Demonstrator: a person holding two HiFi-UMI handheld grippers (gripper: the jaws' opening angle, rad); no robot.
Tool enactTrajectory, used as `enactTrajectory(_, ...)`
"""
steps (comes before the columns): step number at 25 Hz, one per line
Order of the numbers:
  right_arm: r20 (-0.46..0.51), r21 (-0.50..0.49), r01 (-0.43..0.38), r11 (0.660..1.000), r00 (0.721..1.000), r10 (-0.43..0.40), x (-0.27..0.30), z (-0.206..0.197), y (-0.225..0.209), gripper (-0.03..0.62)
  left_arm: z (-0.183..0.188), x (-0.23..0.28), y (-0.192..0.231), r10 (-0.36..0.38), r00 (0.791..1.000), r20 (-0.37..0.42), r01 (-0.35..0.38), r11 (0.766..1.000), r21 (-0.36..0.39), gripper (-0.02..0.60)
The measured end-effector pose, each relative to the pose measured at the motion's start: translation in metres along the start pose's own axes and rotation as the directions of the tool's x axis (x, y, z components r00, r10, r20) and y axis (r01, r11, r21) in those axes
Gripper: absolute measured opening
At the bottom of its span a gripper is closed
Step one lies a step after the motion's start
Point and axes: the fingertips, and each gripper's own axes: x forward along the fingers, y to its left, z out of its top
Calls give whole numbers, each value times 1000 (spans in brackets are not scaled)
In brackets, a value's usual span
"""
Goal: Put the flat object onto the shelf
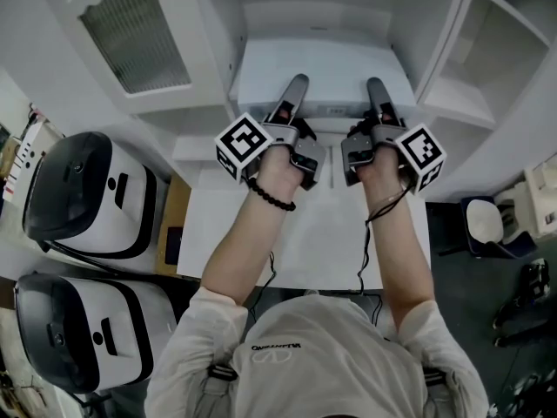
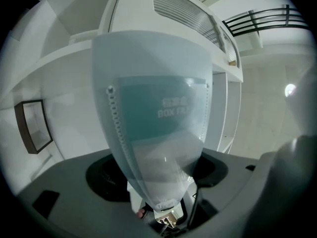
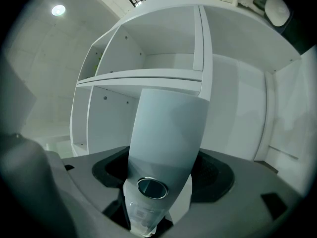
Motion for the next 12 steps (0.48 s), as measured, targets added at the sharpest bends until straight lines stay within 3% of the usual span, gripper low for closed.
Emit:
enactTrajectory(7, 10, -16, -4, 1000, 1000, 4, -11, -1, 5, 355, -5, -8, -7, -21, 1000, -8, 22, 1000, 9, 345)
enactTrajectory(12, -37, -84, -52, 995, 998, 49, 4, -6, 13, 401, 4, 7, -7, -30, 999, -13, 31, 995, 92, 412)
